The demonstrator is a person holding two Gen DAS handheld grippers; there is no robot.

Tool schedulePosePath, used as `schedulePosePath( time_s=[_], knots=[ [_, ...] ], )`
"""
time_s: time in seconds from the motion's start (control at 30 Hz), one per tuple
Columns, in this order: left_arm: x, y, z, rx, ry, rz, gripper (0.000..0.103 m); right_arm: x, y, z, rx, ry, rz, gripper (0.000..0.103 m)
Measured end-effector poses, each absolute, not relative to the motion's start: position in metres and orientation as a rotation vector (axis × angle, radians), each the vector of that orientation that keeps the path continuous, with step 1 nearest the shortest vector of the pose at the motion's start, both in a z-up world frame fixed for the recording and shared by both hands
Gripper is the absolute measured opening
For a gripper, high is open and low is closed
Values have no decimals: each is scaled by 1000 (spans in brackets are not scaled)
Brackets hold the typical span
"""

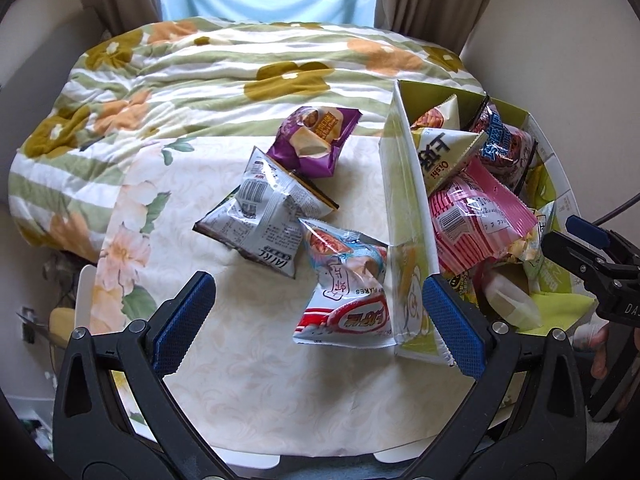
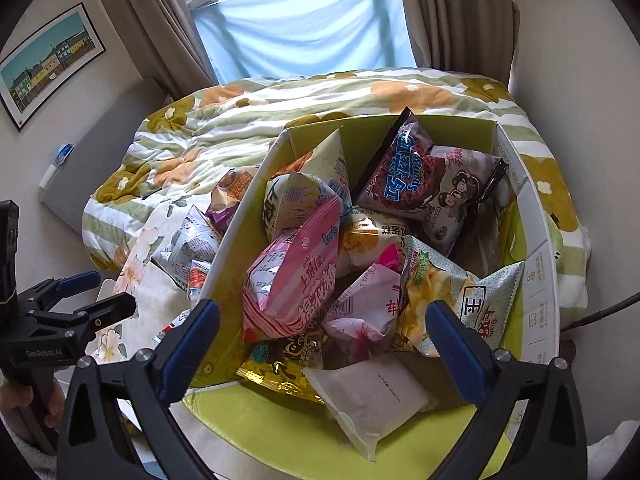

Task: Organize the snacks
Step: 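Move both tools back over the remaining snacks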

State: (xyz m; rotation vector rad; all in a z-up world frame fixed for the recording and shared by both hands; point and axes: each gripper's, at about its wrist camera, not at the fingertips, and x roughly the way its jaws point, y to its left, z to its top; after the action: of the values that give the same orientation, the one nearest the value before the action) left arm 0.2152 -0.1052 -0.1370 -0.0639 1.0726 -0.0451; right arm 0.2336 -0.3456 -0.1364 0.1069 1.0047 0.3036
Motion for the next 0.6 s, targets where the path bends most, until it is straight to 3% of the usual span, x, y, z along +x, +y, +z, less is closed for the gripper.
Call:
schedulePosePath(
  time_s=[0.6],
  knots=[
    [182, -25, -114, -109, 996, 26, 102, 201, -278, -93, 38, 891, 388, 102]
  ],
)
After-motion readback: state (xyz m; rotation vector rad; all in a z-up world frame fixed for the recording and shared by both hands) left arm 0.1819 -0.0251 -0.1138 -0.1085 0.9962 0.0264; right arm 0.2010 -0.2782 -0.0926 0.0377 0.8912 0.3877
